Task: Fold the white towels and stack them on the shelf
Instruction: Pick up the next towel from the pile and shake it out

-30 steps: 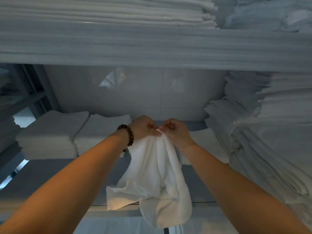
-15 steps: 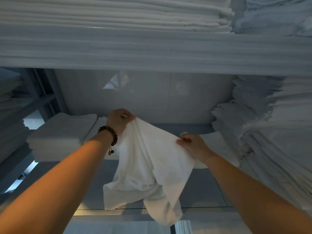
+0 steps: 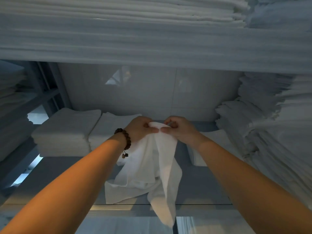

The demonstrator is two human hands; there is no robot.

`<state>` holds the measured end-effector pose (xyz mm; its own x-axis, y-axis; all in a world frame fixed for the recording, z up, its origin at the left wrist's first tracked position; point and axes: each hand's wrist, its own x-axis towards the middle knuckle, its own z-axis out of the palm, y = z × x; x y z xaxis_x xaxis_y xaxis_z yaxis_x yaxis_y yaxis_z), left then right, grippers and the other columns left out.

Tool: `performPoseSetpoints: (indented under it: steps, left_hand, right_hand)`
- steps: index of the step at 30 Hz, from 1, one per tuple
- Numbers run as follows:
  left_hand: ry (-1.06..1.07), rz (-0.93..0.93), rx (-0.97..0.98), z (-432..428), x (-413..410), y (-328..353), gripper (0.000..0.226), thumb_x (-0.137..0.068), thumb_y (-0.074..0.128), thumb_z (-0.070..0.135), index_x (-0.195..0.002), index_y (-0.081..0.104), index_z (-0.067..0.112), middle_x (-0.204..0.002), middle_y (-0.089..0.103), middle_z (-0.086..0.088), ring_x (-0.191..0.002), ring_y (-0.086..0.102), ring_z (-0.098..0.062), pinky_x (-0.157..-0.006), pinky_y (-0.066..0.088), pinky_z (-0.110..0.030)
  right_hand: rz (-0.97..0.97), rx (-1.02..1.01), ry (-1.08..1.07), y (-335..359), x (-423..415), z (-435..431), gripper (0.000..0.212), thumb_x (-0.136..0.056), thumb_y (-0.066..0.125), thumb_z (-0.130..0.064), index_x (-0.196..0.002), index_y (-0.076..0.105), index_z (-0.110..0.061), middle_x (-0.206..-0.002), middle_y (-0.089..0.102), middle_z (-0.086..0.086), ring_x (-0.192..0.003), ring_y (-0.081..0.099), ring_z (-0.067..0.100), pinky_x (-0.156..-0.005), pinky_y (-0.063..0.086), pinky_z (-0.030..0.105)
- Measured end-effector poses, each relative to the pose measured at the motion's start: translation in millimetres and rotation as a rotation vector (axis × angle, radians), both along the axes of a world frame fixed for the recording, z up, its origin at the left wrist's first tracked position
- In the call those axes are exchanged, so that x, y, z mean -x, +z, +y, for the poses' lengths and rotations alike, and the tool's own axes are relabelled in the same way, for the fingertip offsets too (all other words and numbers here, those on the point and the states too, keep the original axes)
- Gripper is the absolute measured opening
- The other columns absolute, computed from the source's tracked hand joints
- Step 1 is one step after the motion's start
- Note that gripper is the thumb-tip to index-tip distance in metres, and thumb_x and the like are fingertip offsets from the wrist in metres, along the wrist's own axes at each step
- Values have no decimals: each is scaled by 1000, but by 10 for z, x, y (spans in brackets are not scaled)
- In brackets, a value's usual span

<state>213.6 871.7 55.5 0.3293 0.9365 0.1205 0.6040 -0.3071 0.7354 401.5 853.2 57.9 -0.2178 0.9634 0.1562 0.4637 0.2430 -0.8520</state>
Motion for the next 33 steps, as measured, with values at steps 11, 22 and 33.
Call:
performPoseSetpoints:
  steps: [11,22,33]
  left_hand:
    - [-117,-494,355,-107,280,-17,52,-85,60,-2,-114,58,41,-104,66,-16,-87,66,-23,-71,53,-29]
    - [398,-605,113,-322,290,-41,18,-77,73,12,-89,66,24,-91,72,-9,-89,66,-26,-69,52,-35]
    - [84,-880,329,-631,249,126,57,-83,47,-18,-120,51,26,-111,65,-16,-95,67,-28,-87,54,-37]
  right_hand:
    - [390,181,157,27,-169,-119,21,-85,62,2,-106,64,-2,-103,67,13,-96,64,20,-86,56,28]
    - [144,-89,97,123,142,-238,18,-77,69,5,-95,69,6,-100,59,10,-85,57,10,-81,43,7]
    - [195,-72,139,78,579,-291,16,-75,73,0,-79,64,-12,-88,64,-3,-89,58,18,-86,47,32]
